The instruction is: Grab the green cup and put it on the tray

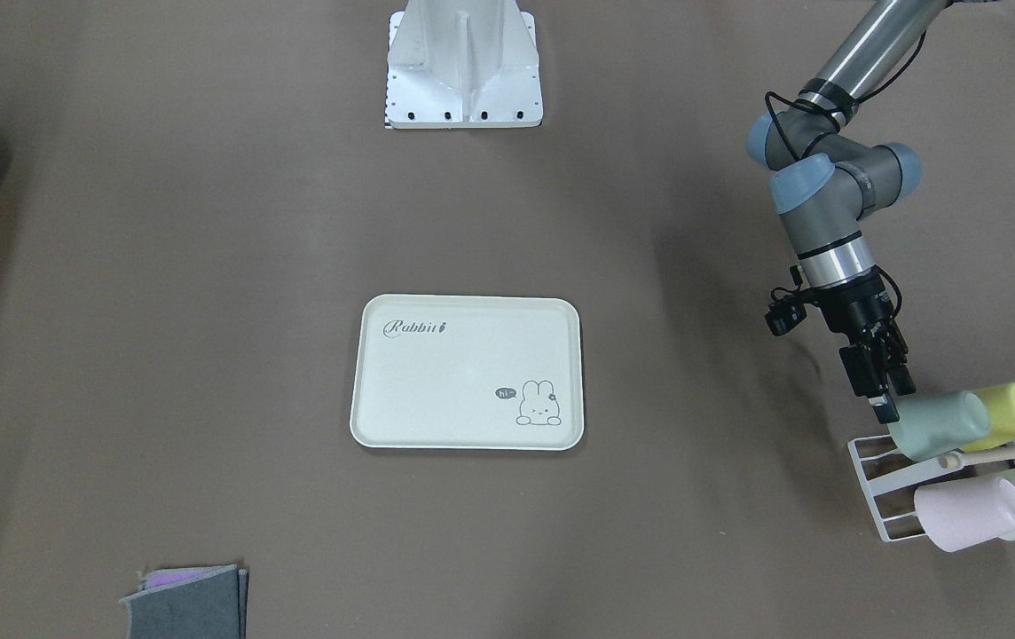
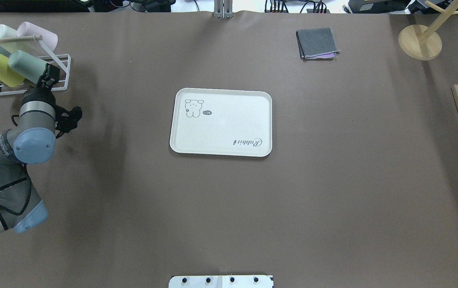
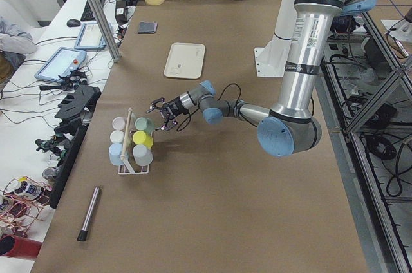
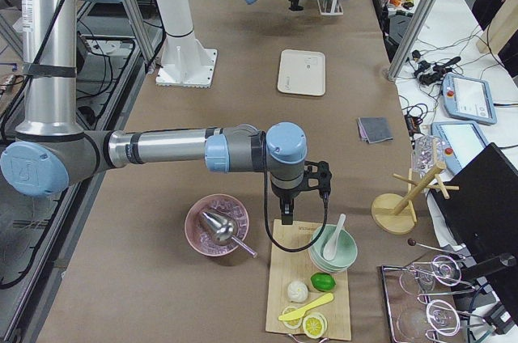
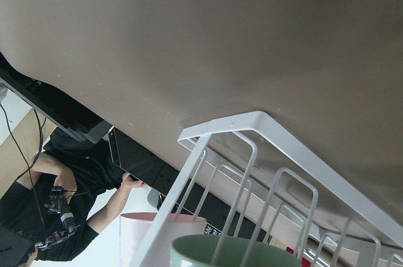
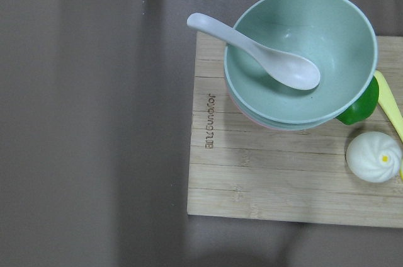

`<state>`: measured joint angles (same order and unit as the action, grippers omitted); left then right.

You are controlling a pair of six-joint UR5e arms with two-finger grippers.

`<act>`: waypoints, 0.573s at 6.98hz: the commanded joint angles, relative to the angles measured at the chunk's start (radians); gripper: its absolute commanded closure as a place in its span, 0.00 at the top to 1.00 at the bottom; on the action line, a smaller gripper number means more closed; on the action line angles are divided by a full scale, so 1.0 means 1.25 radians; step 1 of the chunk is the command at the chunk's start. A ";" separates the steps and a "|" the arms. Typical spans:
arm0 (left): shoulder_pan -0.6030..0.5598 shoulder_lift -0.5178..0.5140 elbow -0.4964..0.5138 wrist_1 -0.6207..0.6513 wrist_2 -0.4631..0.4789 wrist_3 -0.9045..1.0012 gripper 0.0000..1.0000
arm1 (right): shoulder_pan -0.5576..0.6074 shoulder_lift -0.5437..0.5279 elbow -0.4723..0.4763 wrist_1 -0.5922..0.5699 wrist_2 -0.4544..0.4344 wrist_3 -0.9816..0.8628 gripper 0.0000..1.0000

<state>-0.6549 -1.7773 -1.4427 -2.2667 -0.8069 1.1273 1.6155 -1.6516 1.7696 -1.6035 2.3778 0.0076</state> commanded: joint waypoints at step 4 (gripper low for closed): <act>-0.017 -0.034 0.045 0.000 0.000 0.003 0.97 | -0.027 -0.014 0.021 -0.003 -0.070 -0.002 1.00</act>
<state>-0.6750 -1.8056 -1.4054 -2.2672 -0.8069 1.1305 1.5839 -1.6618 1.7925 -1.6050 2.2959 0.0039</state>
